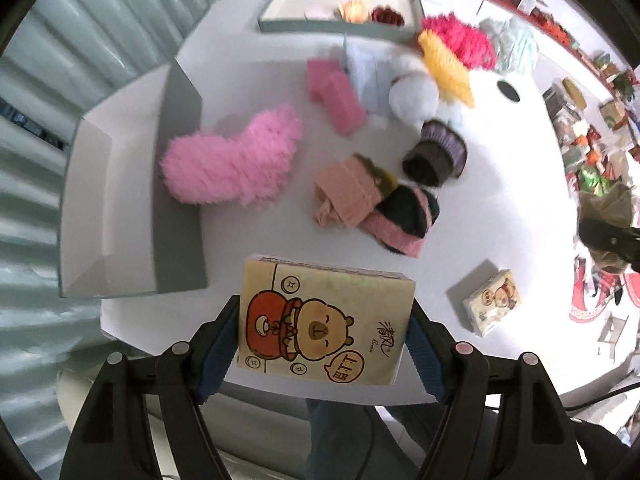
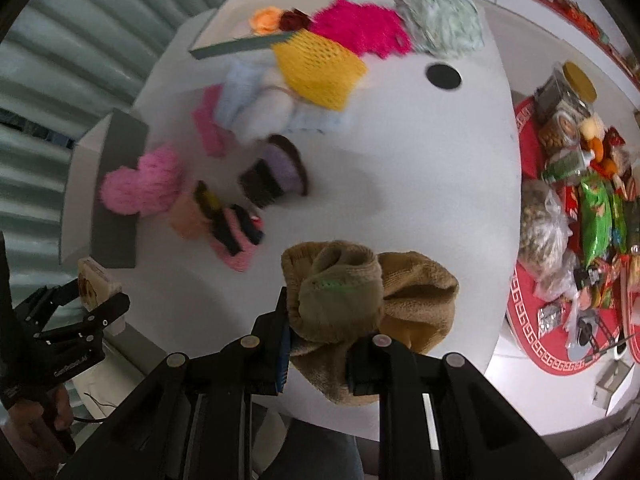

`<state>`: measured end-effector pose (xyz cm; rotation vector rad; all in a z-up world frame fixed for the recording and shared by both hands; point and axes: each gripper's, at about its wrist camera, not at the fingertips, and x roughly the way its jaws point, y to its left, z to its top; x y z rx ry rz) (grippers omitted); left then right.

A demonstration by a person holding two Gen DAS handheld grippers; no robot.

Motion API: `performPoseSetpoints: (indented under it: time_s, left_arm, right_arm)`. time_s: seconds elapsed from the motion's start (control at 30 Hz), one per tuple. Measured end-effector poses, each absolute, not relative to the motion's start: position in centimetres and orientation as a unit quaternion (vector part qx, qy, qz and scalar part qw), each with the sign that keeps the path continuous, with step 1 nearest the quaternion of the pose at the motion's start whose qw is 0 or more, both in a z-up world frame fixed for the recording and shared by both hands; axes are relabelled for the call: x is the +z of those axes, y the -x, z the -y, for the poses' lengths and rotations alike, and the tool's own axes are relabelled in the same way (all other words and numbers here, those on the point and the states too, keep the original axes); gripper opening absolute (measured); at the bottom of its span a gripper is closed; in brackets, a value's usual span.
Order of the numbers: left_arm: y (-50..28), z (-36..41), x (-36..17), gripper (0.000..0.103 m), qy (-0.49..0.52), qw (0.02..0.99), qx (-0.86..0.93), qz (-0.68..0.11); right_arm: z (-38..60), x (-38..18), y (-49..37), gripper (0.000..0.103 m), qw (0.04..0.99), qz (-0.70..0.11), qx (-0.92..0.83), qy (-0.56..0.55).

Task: Organize soft objects
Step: 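Carry the tissue pack and tan sock over the white box with both tools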

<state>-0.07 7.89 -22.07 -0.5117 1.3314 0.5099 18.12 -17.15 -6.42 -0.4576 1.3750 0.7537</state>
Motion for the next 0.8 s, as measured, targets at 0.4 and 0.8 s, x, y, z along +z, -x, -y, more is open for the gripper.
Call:
performPoseSetpoints:
  time_s: [0.4,0.8]
  left_arm:
    - [4.5,-10.7,-12.5,0.077,0.235,0.752,0.289,-0.544]
    - [10.2,-20.9,-10.3,0.077,0.244,0.759,0.319,-0.513]
  right_arm:
    - [13.3,-2.7,-15.1,0.023,0.700,-0.572,0.373,0.208]
    - [2.7,-1.6,-8.4,0.023,0.698,-0.551,0.409,0.203]
